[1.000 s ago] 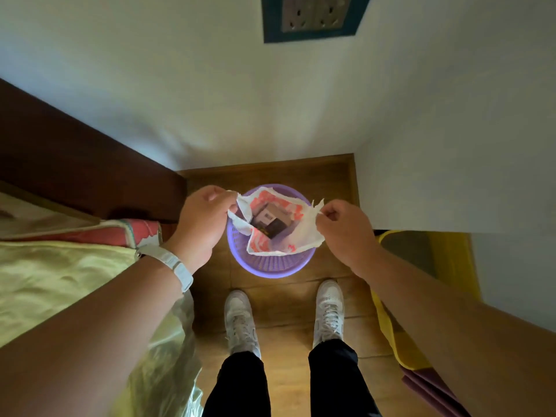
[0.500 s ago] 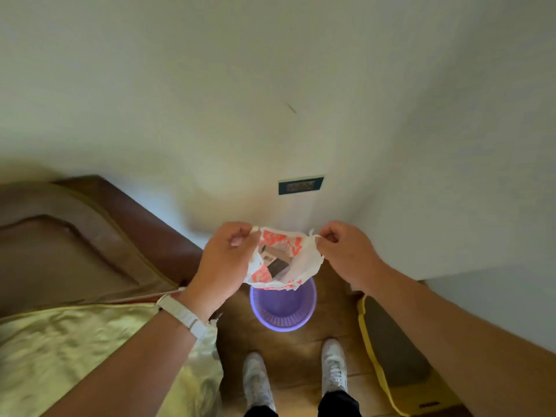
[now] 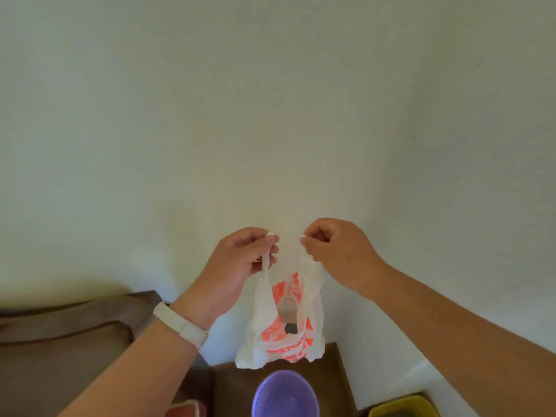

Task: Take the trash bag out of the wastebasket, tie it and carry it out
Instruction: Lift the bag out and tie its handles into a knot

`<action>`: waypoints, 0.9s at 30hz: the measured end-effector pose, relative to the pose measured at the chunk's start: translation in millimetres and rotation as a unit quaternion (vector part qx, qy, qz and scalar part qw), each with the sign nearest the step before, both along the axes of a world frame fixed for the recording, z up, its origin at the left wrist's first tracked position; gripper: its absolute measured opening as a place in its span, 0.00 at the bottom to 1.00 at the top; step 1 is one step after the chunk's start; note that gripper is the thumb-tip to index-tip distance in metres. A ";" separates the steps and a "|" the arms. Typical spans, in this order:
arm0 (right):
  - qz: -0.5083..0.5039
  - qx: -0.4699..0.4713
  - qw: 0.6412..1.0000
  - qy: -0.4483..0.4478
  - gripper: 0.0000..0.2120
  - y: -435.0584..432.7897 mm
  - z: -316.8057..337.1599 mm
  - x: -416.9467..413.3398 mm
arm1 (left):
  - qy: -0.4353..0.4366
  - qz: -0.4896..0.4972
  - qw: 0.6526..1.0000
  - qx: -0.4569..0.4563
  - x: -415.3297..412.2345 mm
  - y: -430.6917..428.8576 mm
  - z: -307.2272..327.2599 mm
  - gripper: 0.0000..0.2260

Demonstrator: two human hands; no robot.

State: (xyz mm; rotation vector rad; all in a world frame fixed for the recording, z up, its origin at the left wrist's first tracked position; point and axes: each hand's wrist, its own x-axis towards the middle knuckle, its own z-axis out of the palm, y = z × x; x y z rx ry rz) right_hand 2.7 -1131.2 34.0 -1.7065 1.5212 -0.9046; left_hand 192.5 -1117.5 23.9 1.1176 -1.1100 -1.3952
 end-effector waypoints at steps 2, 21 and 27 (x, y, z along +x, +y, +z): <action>-0.013 -0.018 1.000 -0.019 0.06 -0.6 21.1 0.3 | -0.006 -0.032 0.999 0.024 -3.7 -1.4 20.6 0.06; 0.144 -0.118 0.979 0.083 0.05 49.8 62.8 -2.3 | 0.015 -0.129 0.975 0.179 -42.4 22.0 37.9 0.13; 0.226 -0.153 0.943 0.189 0.06 53.4 49.2 -9.5 | -0.010 -0.096 0.981 0.166 -47.0 25.8 30.9 0.12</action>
